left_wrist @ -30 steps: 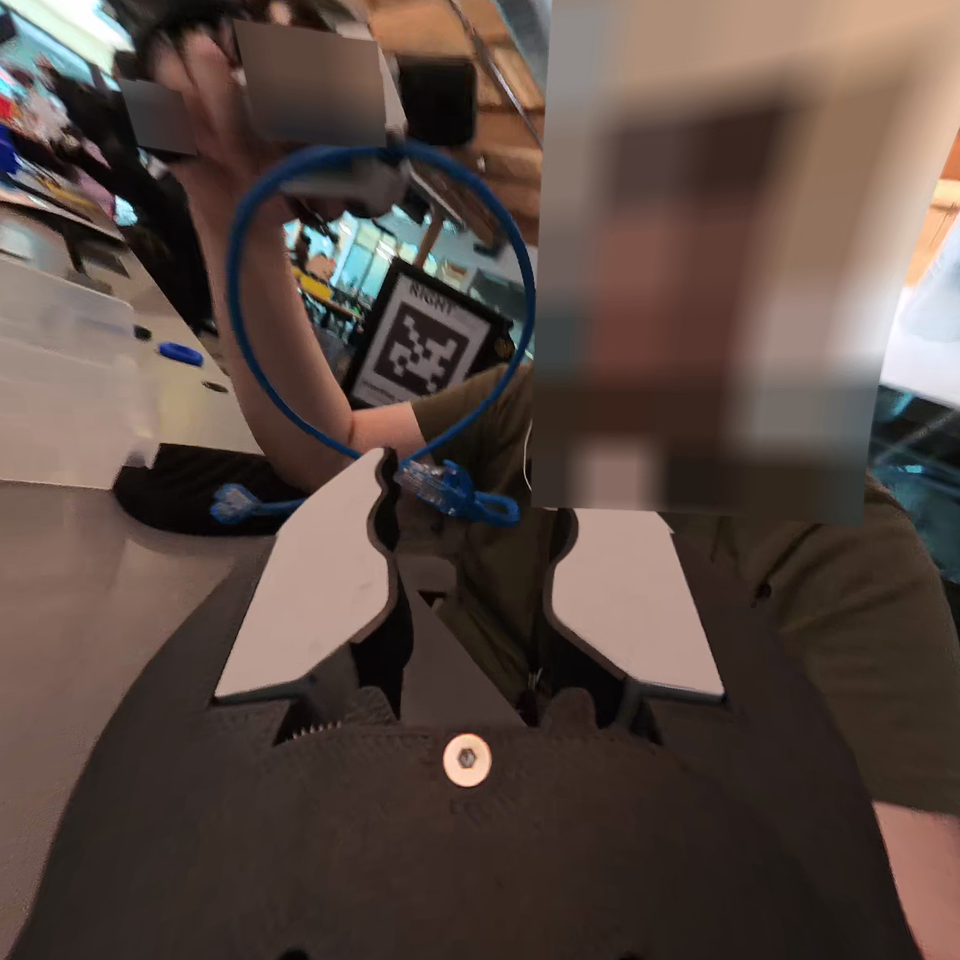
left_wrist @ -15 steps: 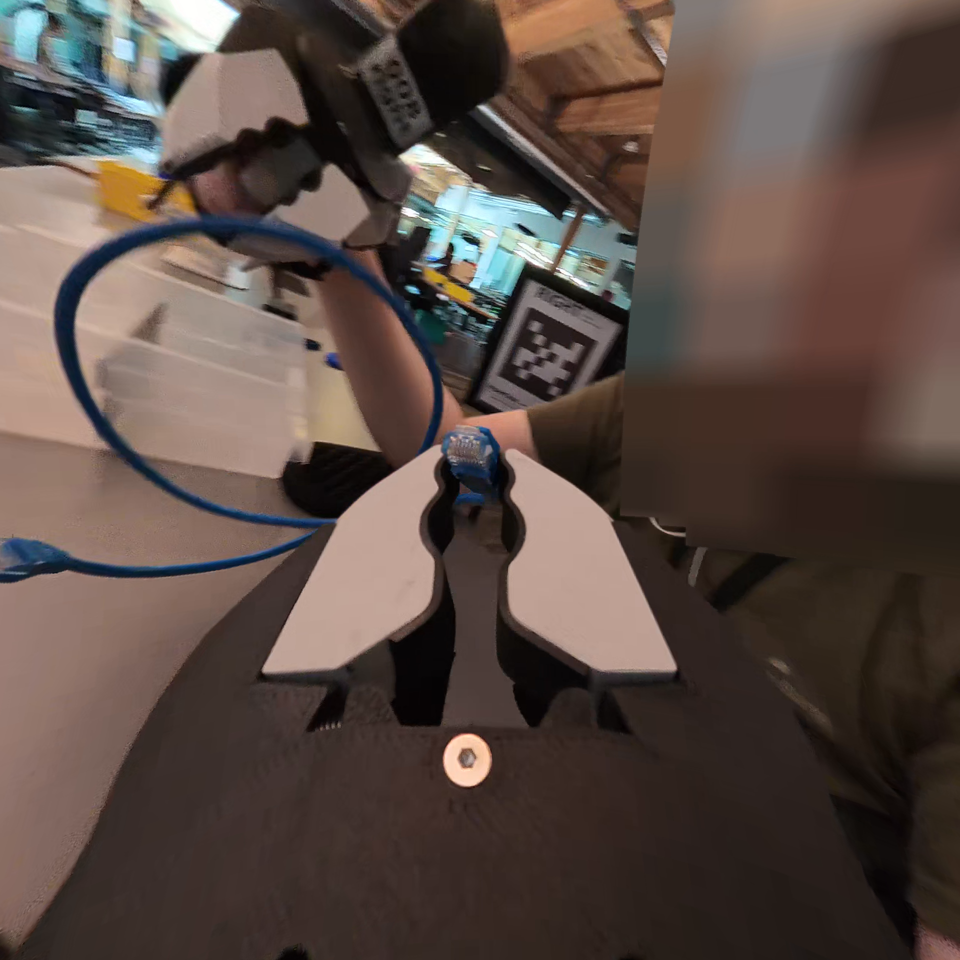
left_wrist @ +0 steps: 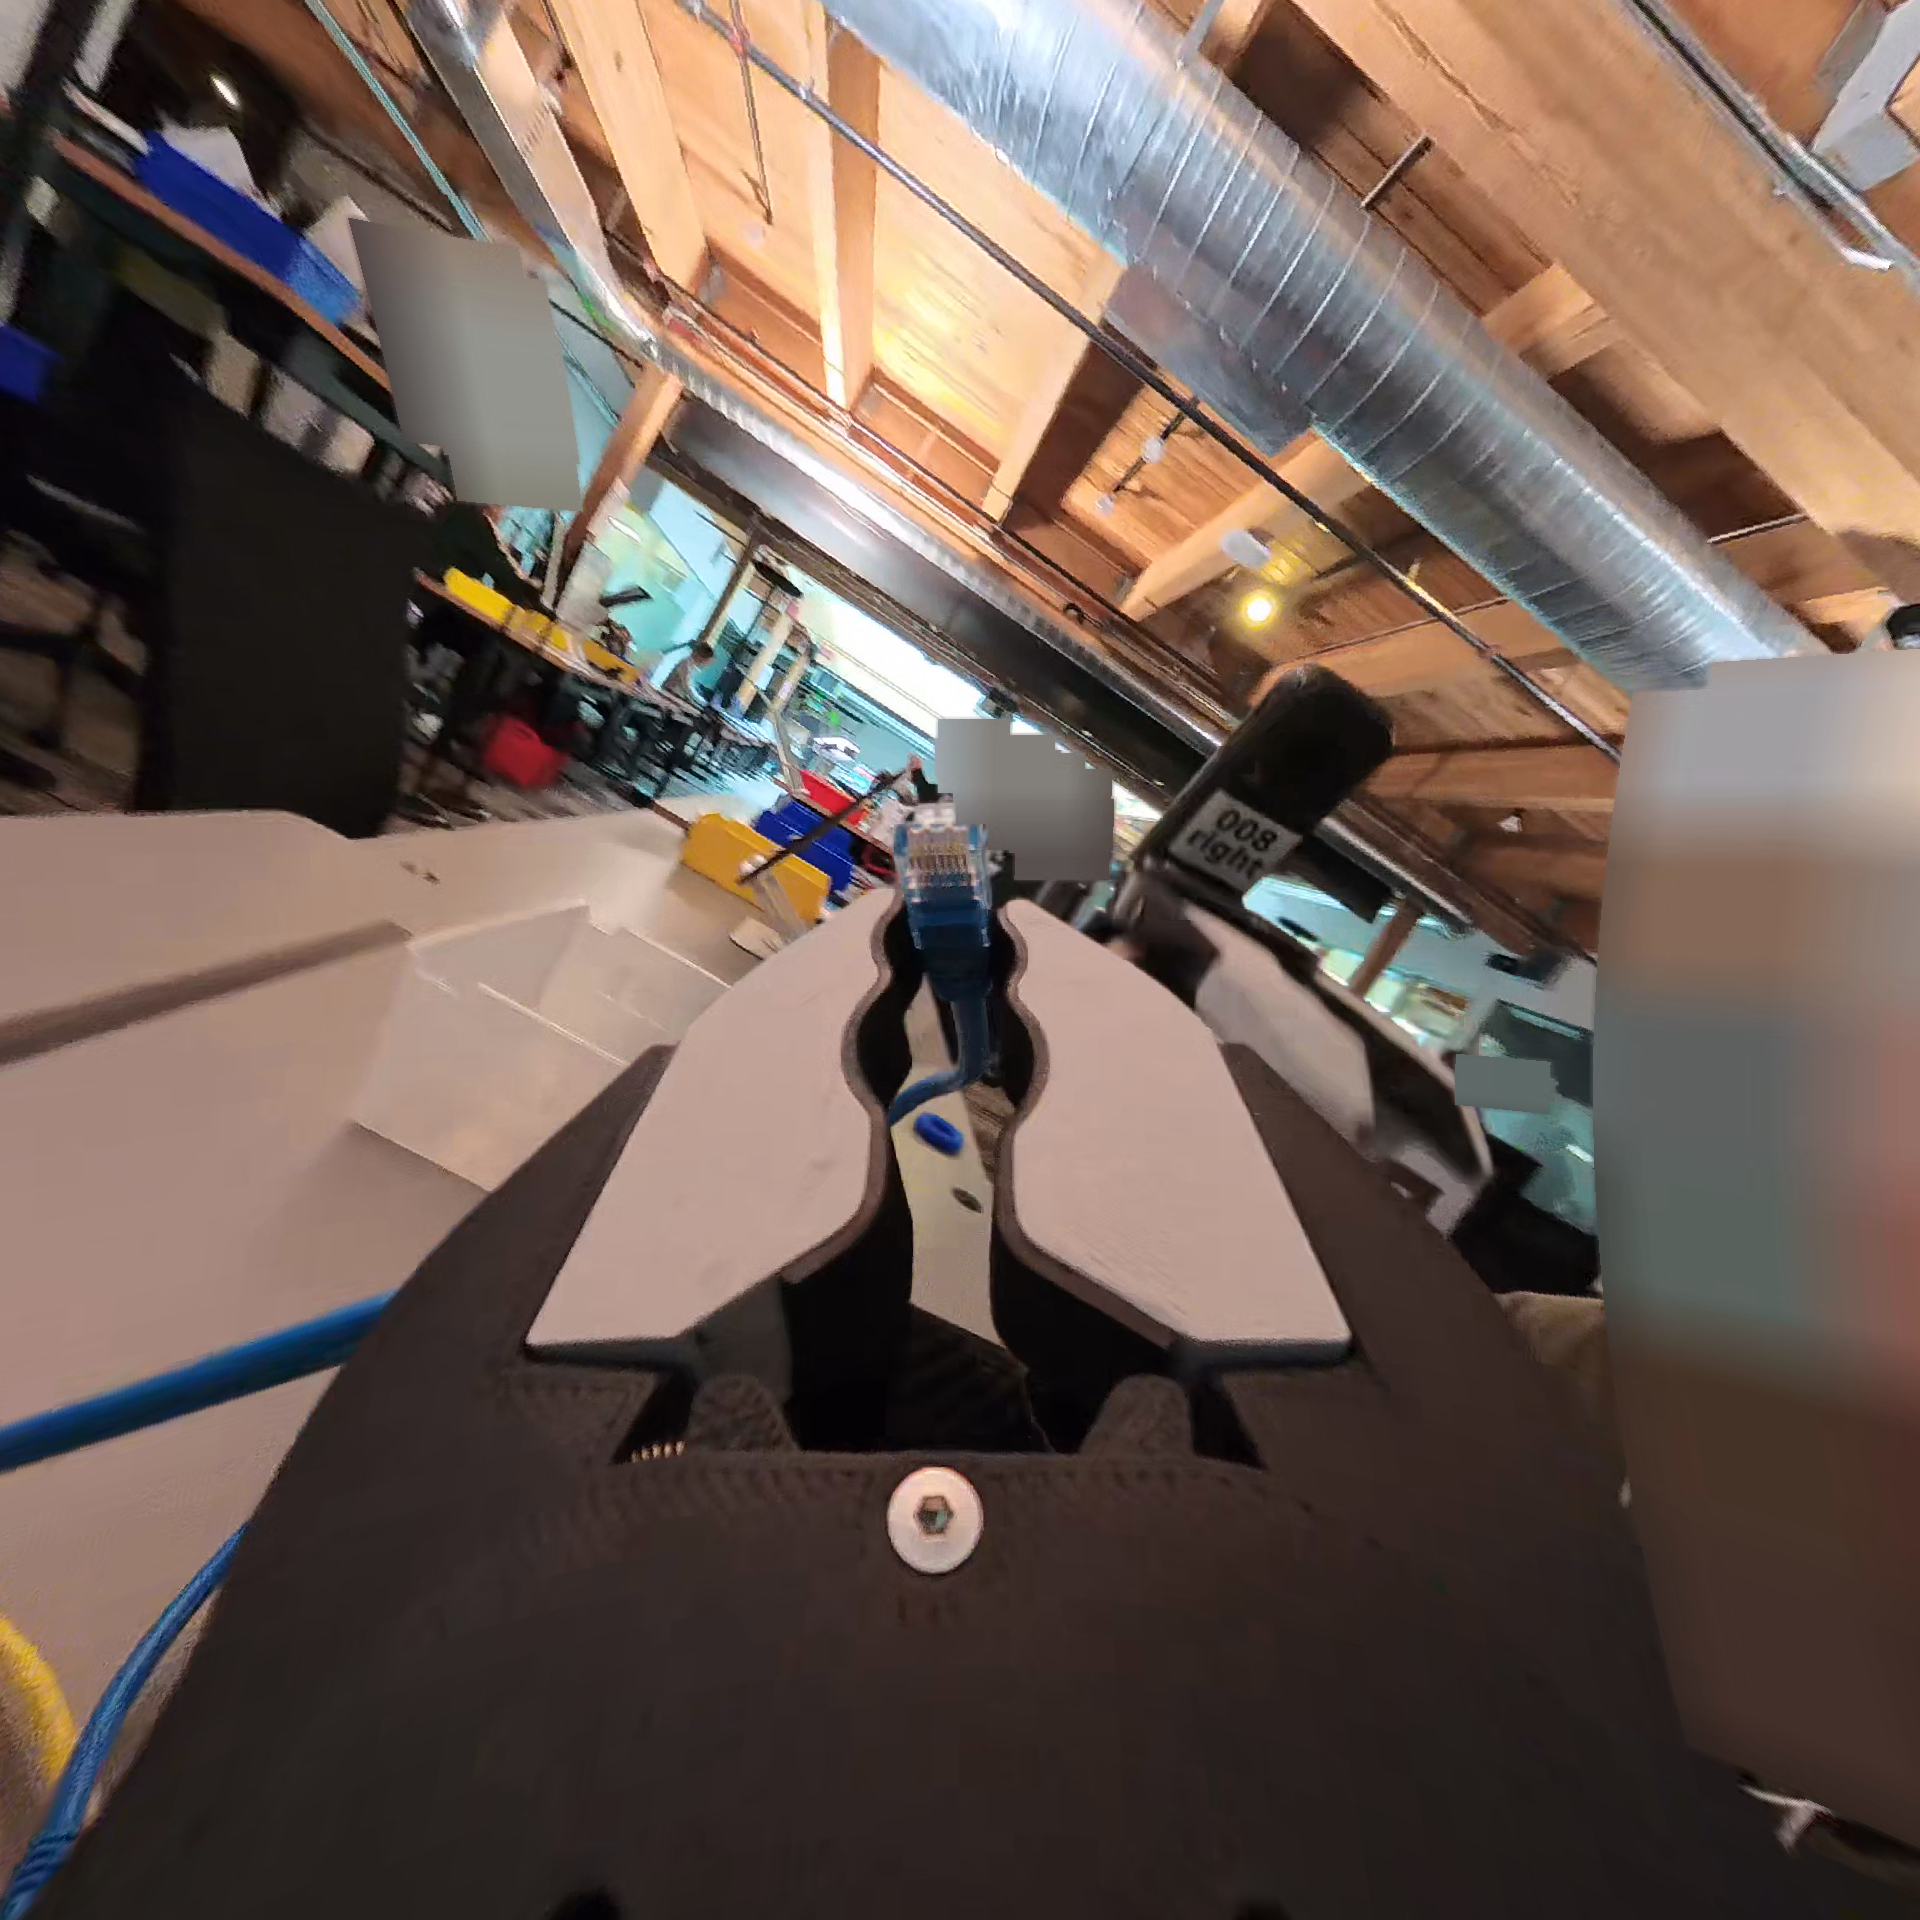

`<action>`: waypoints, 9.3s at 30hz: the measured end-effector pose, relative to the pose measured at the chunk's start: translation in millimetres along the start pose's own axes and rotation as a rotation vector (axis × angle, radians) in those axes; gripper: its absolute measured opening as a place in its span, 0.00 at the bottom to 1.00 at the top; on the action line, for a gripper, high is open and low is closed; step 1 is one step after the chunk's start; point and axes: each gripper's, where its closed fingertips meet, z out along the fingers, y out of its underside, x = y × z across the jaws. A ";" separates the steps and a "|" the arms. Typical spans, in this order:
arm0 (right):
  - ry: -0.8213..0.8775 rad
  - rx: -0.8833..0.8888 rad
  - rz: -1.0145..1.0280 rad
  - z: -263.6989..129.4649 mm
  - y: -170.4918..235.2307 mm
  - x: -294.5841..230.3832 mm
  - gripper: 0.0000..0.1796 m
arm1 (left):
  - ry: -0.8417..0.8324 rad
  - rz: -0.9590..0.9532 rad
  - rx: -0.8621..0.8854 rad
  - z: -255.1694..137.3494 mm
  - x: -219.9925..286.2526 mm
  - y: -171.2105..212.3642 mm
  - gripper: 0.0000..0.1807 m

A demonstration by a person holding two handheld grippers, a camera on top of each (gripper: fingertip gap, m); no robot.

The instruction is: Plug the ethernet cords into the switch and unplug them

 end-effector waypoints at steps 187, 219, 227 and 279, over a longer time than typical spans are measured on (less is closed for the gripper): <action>0.712 -0.300 -0.942 -3.5 16.5 82.1 0.07 | -0.249 0.376 -0.146 -8.3 -32.6 47.8 0.42; 0.513 -0.134 -0.189 -28.8 8.6 72.5 0.25 | -0.622 1.171 -0.589 -59.2 -40.9 19.4 0.42; 0.612 -0.337 -1.143 -26.5 49.0 95.5 0.39 | -0.288 0.991 -0.824 -52.7 -19.5 78.7 0.42; 1.714 -1.013 0.180 -332.5 -136.6 160.7 0.20 | -0.303 0.588 -0.730 -76.5 40.0 33.0 0.35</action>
